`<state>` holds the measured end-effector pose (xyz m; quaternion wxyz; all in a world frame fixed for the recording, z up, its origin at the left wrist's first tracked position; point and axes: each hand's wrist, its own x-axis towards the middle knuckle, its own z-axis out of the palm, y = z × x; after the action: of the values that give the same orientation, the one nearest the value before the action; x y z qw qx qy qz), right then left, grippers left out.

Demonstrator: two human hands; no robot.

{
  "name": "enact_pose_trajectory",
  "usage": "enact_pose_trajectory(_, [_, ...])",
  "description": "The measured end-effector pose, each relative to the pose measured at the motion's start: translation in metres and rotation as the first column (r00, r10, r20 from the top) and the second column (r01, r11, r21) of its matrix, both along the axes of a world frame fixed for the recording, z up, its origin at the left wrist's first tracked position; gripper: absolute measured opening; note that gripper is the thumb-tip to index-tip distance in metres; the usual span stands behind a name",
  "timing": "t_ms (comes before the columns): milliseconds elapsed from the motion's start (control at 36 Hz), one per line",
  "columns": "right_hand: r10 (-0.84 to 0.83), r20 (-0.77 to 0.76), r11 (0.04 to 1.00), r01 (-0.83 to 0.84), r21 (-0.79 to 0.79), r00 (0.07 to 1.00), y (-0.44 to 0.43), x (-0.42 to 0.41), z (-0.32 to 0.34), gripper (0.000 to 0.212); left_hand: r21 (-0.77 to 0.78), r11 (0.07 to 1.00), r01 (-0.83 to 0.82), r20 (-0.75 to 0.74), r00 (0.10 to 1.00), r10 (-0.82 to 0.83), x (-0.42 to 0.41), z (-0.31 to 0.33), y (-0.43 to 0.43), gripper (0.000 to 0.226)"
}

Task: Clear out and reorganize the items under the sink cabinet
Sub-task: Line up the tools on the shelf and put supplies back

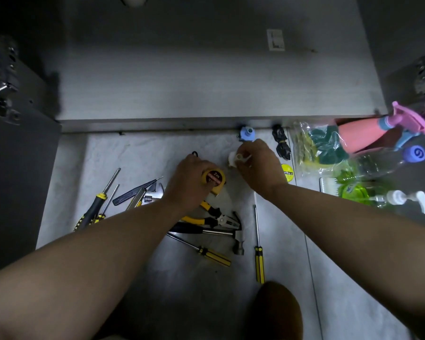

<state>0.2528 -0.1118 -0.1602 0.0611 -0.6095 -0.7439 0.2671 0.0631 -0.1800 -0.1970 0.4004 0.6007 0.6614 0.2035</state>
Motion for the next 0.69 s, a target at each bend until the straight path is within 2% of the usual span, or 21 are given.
enact_pose_trajectory(139, [-0.089,0.135,0.996,0.087,0.021,0.987,0.011,0.009,-0.008,0.02,0.009,0.985,0.172,-0.108,0.98,-0.17,-0.004,-0.001,-0.014,0.052])
enact_pose_trajectory(389, [-0.115,0.175,0.993,0.113,0.019,0.978,0.013,0.011,-0.008,0.032,0.06,0.943,0.329,-0.237,0.922,-0.307,-0.014,0.0,-0.019,0.054])
enact_pose_trajectory(472, [-0.053,0.201,0.997,0.042,0.062,0.978,0.005,0.01,-0.004,0.039,0.079,0.933,0.352,-0.268,0.909,-0.321,-0.017,0.001,-0.022,0.055])
enact_pose_trajectory(583, [0.13,0.128,0.991,-0.134,0.022,0.983,-0.007,0.004,-0.003,0.024,0.096,0.935,0.341,-0.304,0.905,-0.298,-0.023,0.005,-0.023,0.047])
enact_pose_trajectory(639, [0.266,0.132,0.964,-0.264,-0.033,0.955,-0.013,-0.003,-0.008,0.033,0.12,0.948,0.294,-0.338,0.91,-0.24,-0.031,0.007,-0.026,0.044])
enact_pose_trajectory(694, [0.364,0.138,0.93,-0.35,-0.111,0.921,-0.019,-0.011,-0.014,0.052,0.125,0.968,0.216,-0.372,0.915,-0.156,-0.041,0.009,-0.029,0.041])
